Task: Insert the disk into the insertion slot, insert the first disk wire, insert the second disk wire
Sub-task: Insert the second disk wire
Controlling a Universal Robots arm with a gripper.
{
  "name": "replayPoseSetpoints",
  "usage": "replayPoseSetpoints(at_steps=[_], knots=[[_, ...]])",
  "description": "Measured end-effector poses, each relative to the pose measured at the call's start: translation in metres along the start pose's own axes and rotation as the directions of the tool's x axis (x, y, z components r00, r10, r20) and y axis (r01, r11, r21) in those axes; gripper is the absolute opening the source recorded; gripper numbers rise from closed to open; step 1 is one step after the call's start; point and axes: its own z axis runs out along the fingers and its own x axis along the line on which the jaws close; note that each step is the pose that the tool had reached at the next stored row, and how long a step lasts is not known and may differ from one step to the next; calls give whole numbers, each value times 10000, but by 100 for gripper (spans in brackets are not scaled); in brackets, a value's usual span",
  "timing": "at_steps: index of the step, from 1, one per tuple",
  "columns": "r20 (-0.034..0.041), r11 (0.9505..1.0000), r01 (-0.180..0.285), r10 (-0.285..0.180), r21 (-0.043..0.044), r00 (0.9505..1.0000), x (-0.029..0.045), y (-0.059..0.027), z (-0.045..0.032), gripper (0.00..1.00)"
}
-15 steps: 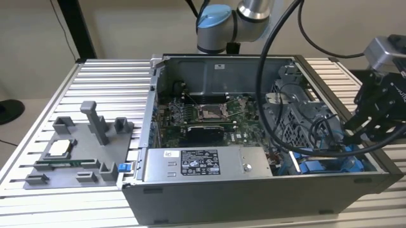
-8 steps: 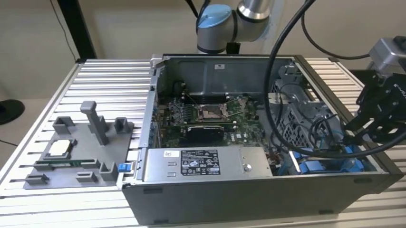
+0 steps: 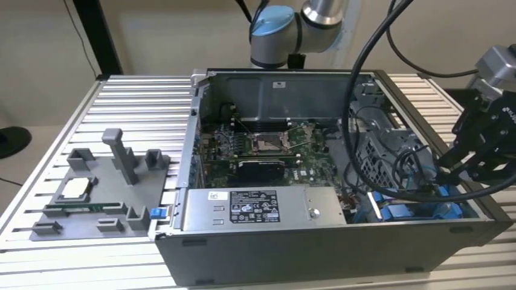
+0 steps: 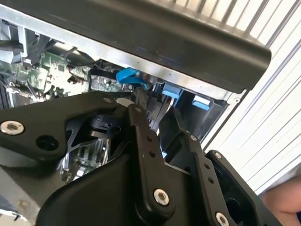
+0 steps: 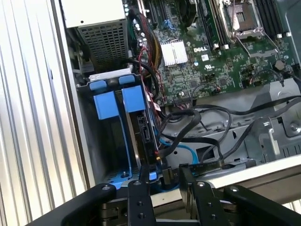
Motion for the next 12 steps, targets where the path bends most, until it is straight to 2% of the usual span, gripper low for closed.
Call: replayPoseSetpoints(at_steps=[3,12], knots=[[49,10000,7,-7,-29,10000,19,-31,1,100],[148,10000,24,-24,-55,9999,23,-40,32,100]])
